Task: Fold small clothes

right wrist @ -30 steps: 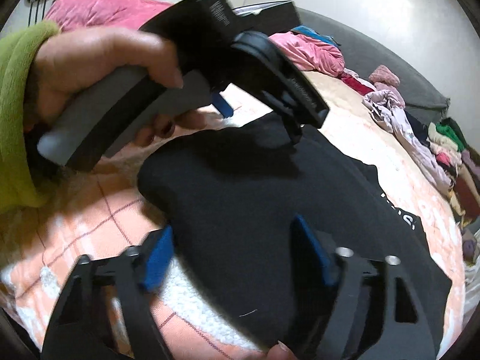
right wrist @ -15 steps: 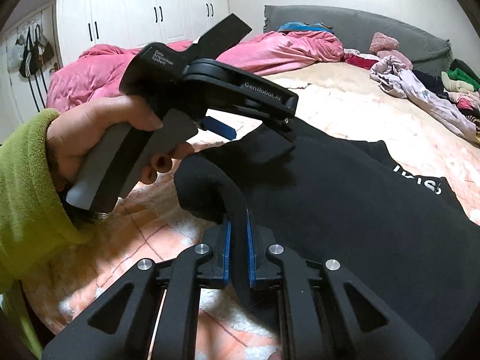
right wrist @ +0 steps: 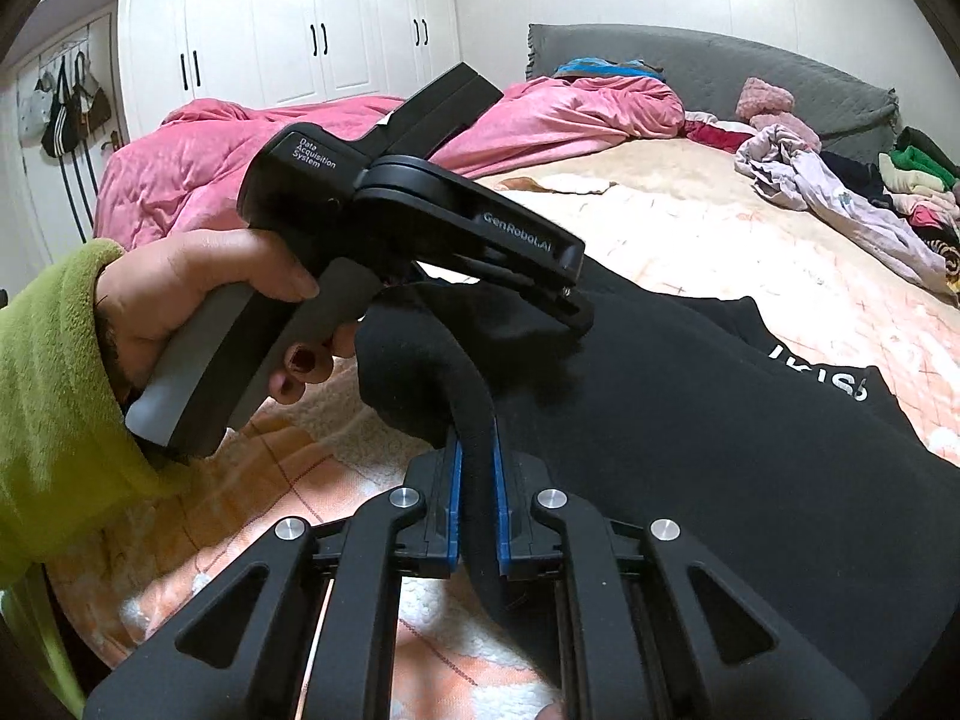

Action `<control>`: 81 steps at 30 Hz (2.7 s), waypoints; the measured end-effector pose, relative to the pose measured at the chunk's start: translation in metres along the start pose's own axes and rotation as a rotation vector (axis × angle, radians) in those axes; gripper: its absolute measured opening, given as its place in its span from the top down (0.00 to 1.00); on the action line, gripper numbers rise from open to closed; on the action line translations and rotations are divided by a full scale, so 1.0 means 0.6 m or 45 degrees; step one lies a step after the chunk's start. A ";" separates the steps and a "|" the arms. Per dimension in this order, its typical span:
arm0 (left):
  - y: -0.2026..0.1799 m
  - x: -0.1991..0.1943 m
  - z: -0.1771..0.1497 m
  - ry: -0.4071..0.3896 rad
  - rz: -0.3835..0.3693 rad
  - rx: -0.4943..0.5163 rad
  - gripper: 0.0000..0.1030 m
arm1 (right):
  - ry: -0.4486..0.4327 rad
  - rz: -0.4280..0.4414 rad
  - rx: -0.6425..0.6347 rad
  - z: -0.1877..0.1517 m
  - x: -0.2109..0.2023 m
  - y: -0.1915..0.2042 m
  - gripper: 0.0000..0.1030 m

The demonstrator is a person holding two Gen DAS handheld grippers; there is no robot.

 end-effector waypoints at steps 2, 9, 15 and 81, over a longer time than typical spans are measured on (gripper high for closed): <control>-0.002 -0.003 0.000 -0.003 -0.021 -0.006 0.57 | -0.002 -0.001 0.003 -0.001 0.000 0.000 0.93; -0.022 -0.015 0.002 -0.031 -0.064 -0.029 0.86 | -0.007 -0.006 0.014 -0.004 -0.005 0.000 0.93; -0.036 -0.028 0.003 -0.049 -0.058 -0.025 0.90 | -0.027 0.002 0.049 -0.004 -0.019 -0.008 0.93; -0.566 0.149 -0.033 0.074 -0.111 0.420 0.37 | -0.241 -0.243 1.016 -0.257 -0.296 -0.286 0.83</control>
Point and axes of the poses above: each gripper's, at about its wrist camera, not at the fingertips, and x roughly the way its jaws point, y to its left, z to its top, the point moved 6 cm from there along x, roughly the way its jaws point, and after that the axes turned 7 degrees about y, right-handed, at the moved point
